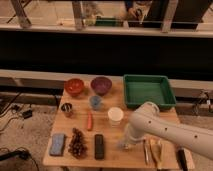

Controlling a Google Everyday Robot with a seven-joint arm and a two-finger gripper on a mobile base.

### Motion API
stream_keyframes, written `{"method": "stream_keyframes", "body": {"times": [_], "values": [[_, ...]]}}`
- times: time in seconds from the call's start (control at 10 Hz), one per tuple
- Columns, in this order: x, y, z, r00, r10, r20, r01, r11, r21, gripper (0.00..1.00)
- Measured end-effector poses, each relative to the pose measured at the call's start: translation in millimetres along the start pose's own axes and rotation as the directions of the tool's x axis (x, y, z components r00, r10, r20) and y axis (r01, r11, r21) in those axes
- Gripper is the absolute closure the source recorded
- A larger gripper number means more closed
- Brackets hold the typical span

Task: Place towel in table surface

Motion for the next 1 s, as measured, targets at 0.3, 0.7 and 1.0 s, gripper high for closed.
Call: {"method": "stream_keyframes", "body": {"times": [0.3, 0.7, 1.0], "values": [[-0.7, -0.4, 0.2, 1.000, -0.002, 0.000, 0.002, 1.000, 0.000, 0.48], [-0.7, -0.3, 0.3, 1.000, -0.002, 0.000, 0.002, 1.000, -0.001, 0.20], [-0.5, -0.1, 0.3, 1.000, -0.002, -0.001, 0.002, 1.000, -0.002, 0.20]]}}
